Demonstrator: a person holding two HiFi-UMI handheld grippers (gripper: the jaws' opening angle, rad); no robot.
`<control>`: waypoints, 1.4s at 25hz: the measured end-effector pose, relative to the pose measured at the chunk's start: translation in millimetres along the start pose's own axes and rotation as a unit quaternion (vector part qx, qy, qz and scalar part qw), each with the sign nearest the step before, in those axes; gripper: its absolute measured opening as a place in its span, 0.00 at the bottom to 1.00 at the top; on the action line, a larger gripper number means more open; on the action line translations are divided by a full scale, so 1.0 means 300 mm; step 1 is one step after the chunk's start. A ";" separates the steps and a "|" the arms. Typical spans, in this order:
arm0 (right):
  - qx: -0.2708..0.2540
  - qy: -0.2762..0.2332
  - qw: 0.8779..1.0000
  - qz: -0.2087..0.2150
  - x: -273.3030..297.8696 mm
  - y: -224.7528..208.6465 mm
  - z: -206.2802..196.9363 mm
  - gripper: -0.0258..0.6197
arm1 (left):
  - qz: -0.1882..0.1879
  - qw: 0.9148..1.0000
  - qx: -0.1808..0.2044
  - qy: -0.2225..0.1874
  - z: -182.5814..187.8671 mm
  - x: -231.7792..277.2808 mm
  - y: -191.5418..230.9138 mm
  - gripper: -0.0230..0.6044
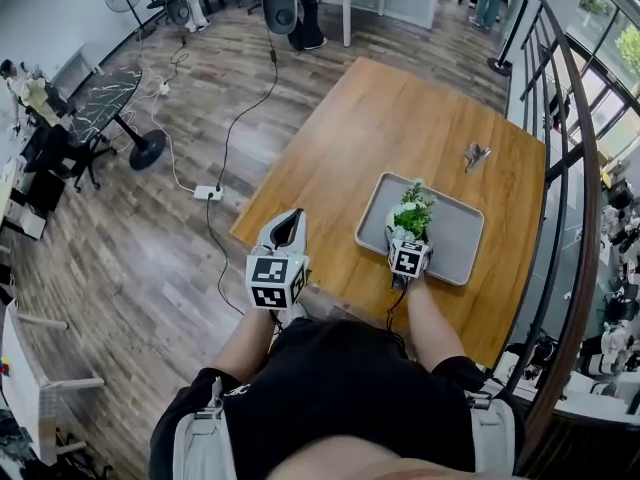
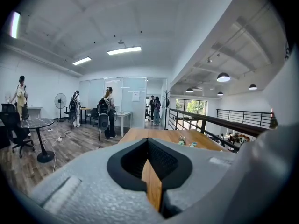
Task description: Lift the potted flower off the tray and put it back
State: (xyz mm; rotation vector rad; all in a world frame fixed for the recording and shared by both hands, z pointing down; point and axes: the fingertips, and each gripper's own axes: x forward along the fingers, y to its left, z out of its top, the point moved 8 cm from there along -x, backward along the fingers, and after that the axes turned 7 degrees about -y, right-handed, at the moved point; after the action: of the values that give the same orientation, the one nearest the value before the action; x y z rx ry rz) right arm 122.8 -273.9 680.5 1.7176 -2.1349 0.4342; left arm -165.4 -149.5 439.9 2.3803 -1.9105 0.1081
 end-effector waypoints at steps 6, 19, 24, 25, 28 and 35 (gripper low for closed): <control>0.004 -0.018 1.000 0.014 -0.004 -0.005 -0.001 0.77 | -0.023 1.000 -0.001 -0.001 0.001 0.045 -0.025 0.06; 0.007 -0.198 0.979 0.048 -0.375 -0.030 0.305 0.77 | -0.104 0.995 -0.003 0.000 0.016 0.179 -0.132 0.06; 0.002 -0.286 0.958 -0.028 -0.571 -0.073 0.445 0.66 | -0.149 0.989 -0.006 -0.002 0.018 0.222 -0.211 0.06; 0.003 -0.302 0.952 -0.044 -0.609 -0.088 0.472 0.62 | -0.158 0.987 -0.006 -0.003 0.022 0.230 -0.227 0.06; 0.004 -0.332 0.937 -0.104 -0.712 -0.129 0.537 0.41 | -0.182 0.983 -0.008 -0.005 0.028 0.251 -0.267 0.06; 0.035 -0.342 0.912 -0.225 -0.881 -0.213 0.575 0.03 | -0.235 0.972 -0.006 -0.006 0.029 0.297 -0.364 0.06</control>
State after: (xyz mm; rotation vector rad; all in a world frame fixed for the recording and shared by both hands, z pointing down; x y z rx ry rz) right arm 220.7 -137.3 405.8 2.5955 -2.0172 -0.2739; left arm -39.6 -213.5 438.5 2.7493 -1.2913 0.0467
